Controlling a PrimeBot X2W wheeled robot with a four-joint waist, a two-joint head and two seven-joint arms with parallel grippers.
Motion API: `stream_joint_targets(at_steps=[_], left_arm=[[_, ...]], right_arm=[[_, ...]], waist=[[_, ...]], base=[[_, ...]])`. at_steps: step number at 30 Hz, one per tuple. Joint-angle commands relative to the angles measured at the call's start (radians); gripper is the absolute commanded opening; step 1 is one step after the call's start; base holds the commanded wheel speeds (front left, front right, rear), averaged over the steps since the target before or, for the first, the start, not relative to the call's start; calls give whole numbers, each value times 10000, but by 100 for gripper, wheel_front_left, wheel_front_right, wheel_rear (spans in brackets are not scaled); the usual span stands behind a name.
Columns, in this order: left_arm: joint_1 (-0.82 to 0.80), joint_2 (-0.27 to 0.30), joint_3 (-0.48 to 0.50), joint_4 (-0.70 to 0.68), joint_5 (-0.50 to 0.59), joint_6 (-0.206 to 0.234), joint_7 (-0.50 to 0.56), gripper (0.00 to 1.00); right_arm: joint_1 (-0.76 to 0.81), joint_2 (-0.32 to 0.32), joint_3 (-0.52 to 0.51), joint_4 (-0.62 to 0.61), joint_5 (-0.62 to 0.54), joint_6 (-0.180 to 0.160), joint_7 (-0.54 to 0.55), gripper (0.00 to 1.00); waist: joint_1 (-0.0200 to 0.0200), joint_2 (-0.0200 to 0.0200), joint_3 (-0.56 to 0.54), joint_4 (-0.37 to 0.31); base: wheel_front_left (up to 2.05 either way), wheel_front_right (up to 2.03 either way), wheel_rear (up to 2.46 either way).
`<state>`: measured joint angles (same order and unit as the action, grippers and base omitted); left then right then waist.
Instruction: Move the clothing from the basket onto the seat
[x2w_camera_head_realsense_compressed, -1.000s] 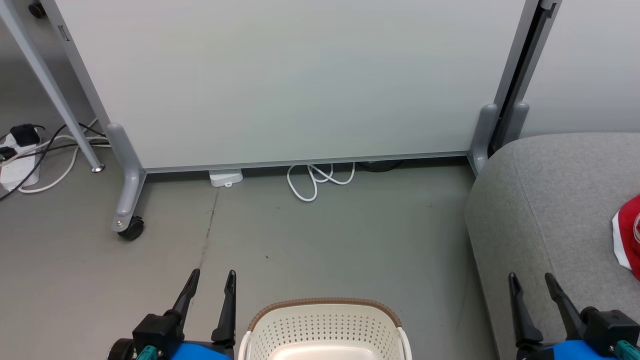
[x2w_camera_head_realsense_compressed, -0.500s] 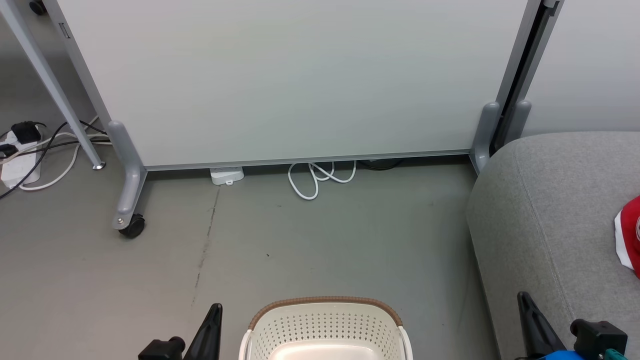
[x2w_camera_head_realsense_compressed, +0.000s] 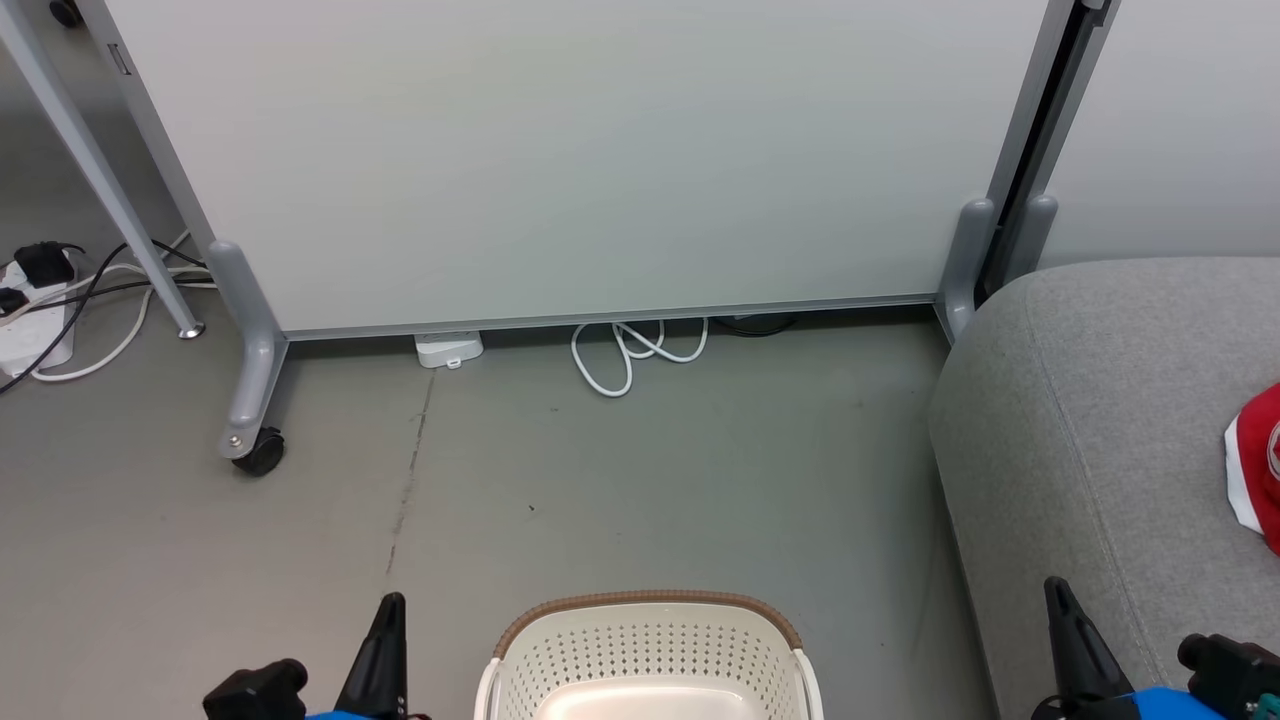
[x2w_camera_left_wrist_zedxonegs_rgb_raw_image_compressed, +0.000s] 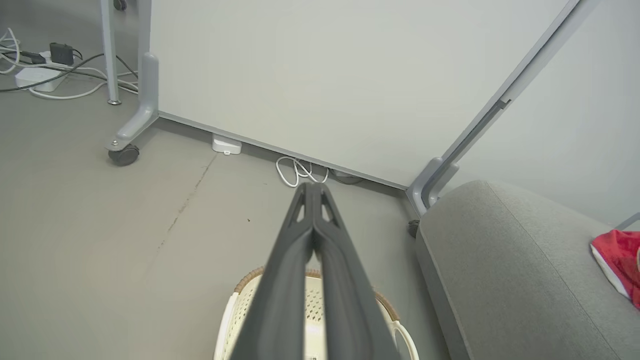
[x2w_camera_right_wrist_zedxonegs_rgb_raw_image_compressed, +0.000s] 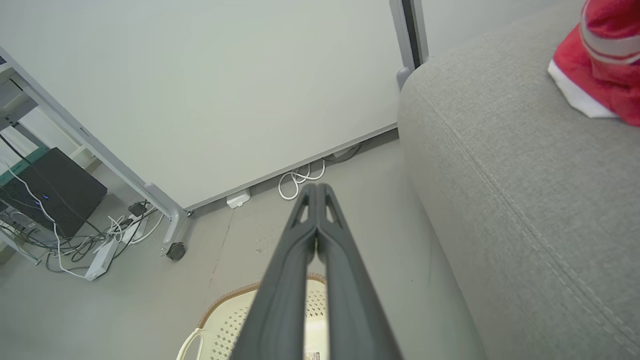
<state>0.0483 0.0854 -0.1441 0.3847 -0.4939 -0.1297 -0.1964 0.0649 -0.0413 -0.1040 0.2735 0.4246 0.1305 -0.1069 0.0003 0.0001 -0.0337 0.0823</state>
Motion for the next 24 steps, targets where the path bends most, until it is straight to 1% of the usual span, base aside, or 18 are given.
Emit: stream_joint_targets(at_steps=[1,12,24], left_arm=[[-396,19,109,-228,-466,1,84,0],[-599,16,425,-417,-2206,-3,496,0],[-780,-3,748,-616,-3858,-5,910,0]], right_arm=[[-341,-43,-13,-179,487,1,75,0],[-578,-55,-25,-212,2273,1,405,0],[-800,-67,-40,-239,3978,2,723,0]], waist=[[-1,-1,6,-13],[-1,-1,42,-95],[-1,-1,83,-184]], base=[[0,0,0],[0,0,0],[0,0,0]])
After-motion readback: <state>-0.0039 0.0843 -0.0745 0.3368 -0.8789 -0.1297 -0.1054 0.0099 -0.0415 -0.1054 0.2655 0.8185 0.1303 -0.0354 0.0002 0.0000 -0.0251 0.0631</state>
